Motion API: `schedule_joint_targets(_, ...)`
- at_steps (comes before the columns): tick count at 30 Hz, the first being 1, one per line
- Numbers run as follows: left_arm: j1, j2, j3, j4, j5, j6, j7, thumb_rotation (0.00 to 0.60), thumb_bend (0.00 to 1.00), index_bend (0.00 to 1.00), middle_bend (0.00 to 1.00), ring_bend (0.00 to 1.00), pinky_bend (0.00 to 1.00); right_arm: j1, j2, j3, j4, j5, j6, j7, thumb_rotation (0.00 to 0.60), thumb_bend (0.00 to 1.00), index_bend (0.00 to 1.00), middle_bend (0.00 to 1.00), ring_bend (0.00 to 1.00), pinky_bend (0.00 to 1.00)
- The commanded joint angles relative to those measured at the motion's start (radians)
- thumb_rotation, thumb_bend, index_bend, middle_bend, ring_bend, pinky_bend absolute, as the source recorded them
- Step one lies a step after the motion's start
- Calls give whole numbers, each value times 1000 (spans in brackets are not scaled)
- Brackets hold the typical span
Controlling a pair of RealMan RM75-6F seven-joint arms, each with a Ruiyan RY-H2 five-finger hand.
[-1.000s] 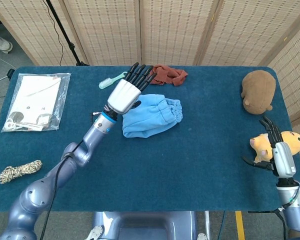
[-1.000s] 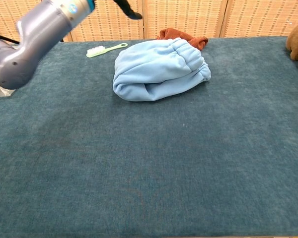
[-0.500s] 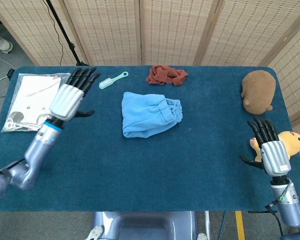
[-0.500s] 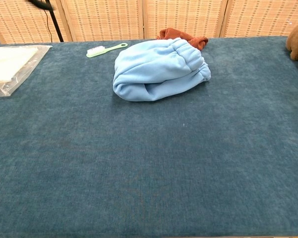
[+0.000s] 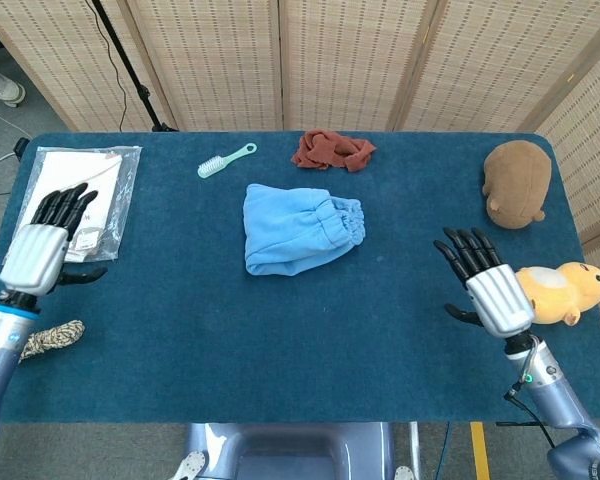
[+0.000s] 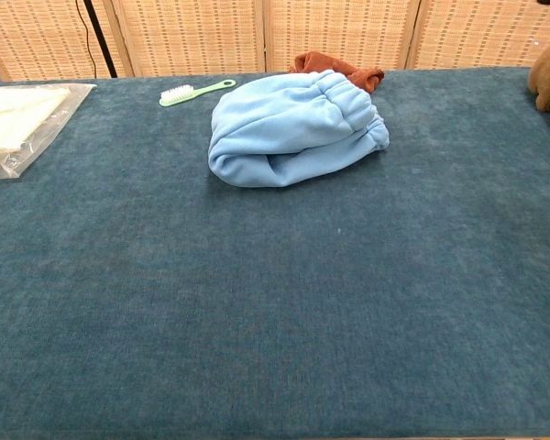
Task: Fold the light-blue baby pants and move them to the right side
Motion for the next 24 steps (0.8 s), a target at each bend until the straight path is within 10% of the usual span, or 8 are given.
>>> schedule_joint_targets(1,125,40,47,-57,-17,89,-37,600,0,0,0,0,0,63,-19,-11,-1,-48,-52,-6,600,0,0,0,0,0)
schedule_joint_targets(14,226,87,42,-102,30,113,-97,600,0,0,0,0,0,249,-98,15,-108,-72,-238,-133,600,0,0,0,0,3)
schedule_joint_targets(24,247,105,11,-72,56,82,-191,600,0,0,0,0,0,412,-284,83,11,70,-467,-255,600,0,0,0,0,29)
